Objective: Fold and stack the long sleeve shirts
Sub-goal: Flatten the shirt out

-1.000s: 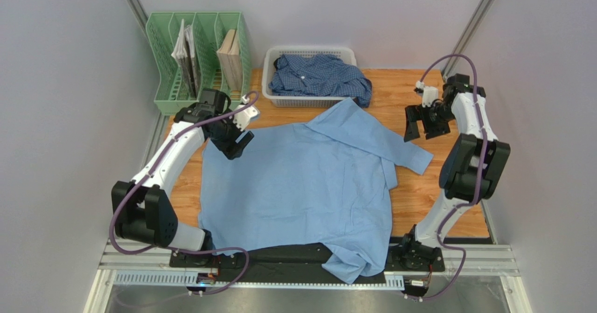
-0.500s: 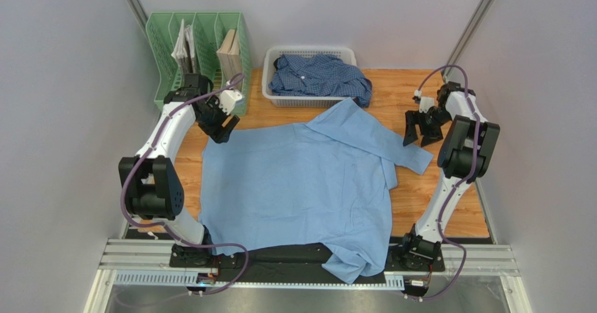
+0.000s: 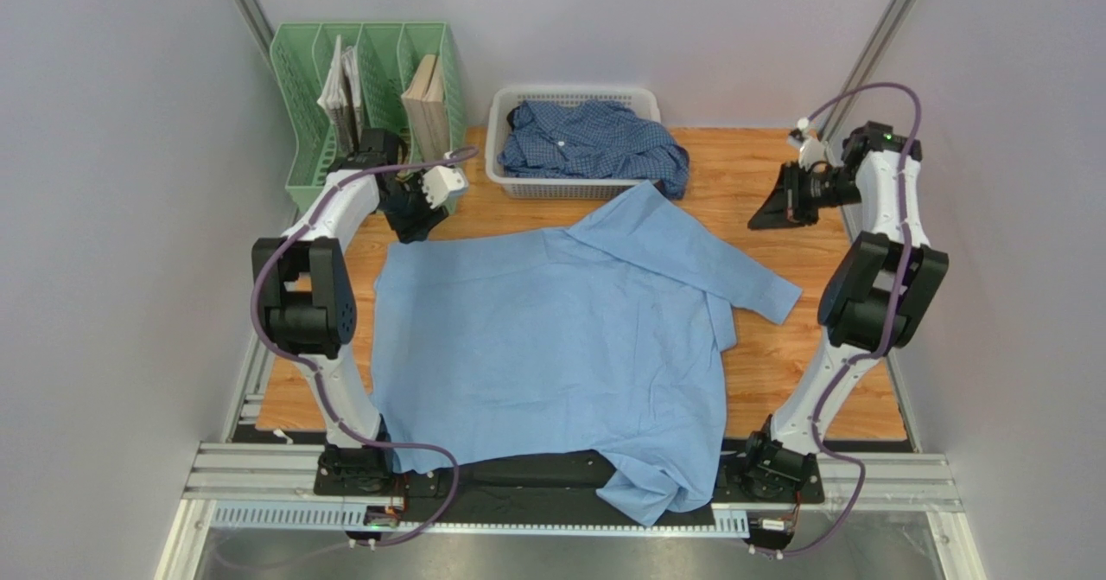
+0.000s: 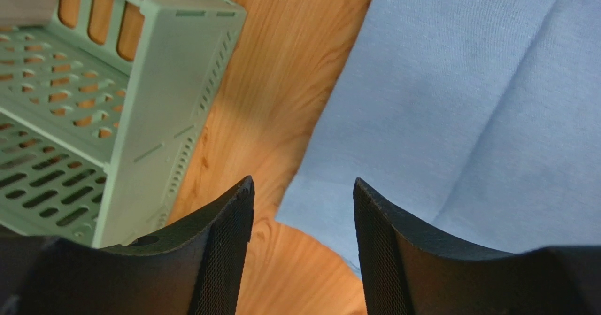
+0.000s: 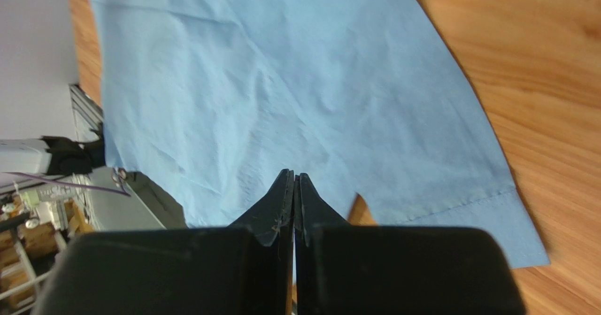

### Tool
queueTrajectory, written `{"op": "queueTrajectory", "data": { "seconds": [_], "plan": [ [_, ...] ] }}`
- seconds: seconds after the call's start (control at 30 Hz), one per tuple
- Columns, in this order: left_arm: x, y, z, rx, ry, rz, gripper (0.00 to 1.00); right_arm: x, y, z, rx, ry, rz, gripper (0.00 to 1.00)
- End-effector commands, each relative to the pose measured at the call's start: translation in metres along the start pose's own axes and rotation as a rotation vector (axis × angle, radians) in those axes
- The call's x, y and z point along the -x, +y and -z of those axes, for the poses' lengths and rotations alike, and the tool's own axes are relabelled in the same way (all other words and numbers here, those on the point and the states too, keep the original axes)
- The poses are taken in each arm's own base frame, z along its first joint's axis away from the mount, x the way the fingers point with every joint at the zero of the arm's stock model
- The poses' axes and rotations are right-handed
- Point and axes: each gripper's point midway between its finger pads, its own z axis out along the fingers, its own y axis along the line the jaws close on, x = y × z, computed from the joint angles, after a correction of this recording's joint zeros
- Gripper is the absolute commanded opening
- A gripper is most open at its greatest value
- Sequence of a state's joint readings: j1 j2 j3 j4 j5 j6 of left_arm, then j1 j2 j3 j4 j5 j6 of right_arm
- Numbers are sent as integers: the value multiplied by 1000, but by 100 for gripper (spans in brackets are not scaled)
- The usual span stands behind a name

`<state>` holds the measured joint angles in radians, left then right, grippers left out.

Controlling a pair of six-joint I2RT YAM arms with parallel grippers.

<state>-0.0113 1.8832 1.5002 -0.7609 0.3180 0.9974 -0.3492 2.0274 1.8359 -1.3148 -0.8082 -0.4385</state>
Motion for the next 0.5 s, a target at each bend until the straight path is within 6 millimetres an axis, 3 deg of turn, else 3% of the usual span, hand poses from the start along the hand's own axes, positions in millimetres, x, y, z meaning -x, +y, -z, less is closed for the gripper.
{"op": "queueTrajectory", "data": {
  "seconds": [0.0,0.03,0.07,0.17,0.23,0.33,0.43,0.47],
  "plan": [
    [12,23,-2,5,-81,-129,60,18,87,54,132,-142,22,3],
    [11,22,-5,-5,-83,-127,59,18,79,54,82,-137,30,18],
    [13,24,-4,-3,-89,-132,59,16,53,53,-53,-111,68,63],
    [15,24,-2,1,-93,-131,61,-2,-9,53,-302,17,149,100],
    [12,21,-1,-1,-85,-129,62,-21,-44,49,-402,121,147,100],
    [9,18,1,11,-87,-127,65,-42,-72,39,-486,188,188,100],
    [9,16,3,19,-94,-118,73,-47,-91,29,-585,215,234,100],
    [10,16,3,19,-97,-118,75,-59,-97,21,-587,248,222,100]
  ]
}}
